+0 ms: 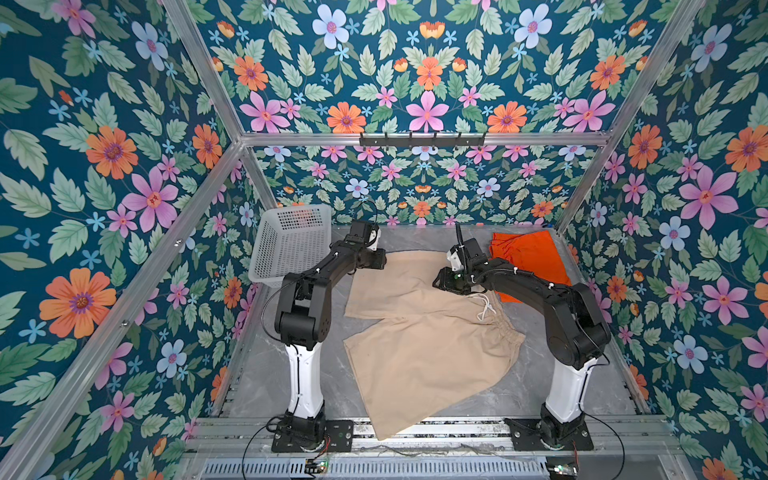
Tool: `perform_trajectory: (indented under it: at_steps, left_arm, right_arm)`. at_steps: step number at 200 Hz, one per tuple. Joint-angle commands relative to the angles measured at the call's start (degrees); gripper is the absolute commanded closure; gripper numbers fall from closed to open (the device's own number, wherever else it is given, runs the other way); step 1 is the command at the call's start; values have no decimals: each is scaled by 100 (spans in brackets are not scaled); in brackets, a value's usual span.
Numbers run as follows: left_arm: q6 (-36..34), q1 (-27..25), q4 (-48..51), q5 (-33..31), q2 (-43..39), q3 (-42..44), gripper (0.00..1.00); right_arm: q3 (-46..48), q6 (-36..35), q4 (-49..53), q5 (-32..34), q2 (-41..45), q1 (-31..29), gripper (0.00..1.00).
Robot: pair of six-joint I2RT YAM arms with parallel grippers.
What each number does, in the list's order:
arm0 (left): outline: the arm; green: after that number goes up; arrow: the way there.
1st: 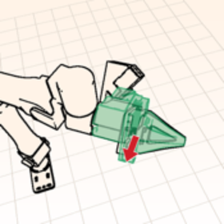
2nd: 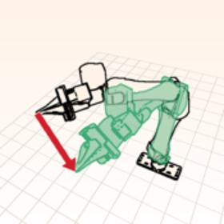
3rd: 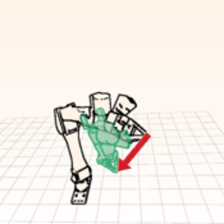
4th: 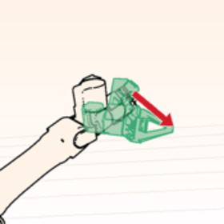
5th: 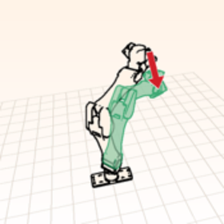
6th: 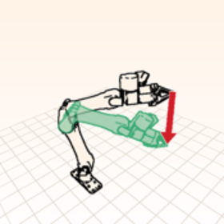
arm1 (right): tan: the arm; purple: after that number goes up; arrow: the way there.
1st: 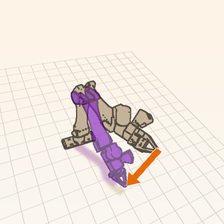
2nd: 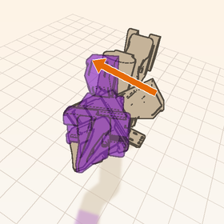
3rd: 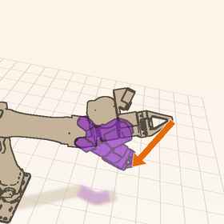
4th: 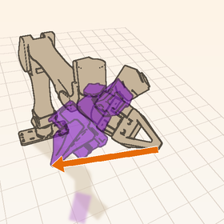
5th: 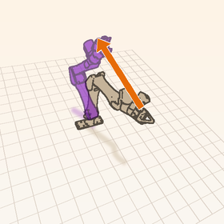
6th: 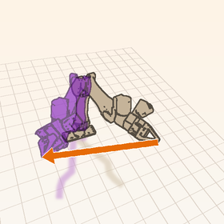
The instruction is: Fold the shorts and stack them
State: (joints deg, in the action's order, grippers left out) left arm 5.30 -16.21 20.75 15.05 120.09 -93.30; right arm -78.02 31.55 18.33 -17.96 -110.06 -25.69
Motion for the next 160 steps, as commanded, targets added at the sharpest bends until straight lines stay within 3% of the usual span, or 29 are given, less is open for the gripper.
perform_trajectory:
  at_steps: [1, 78, 102, 131, 160]
  left_arm:
    - [-163, 9, 162, 84, 189, -174, 51]
    - [-49, 279, 207, -727, 1742, -2247, 44]
    - [153, 436, -33, -907, 1786, -2768, 42]
    - [258, 443, -758, -701, 830, -1922, 42]
    - [436, 409, -819, -387, -456, -577, 43]
  right_arm:
    - [32, 254, -286, -73, -136, -67, 51]
    - [576, 656, -556, -59, 38, -195, 51]
    - [676, 695, -530, 34, 300, -208, 51]
    - [651, 586, -336, 197, 637, -207, 50]
    - [632, 438, 21, 272, 917, -197, 49]
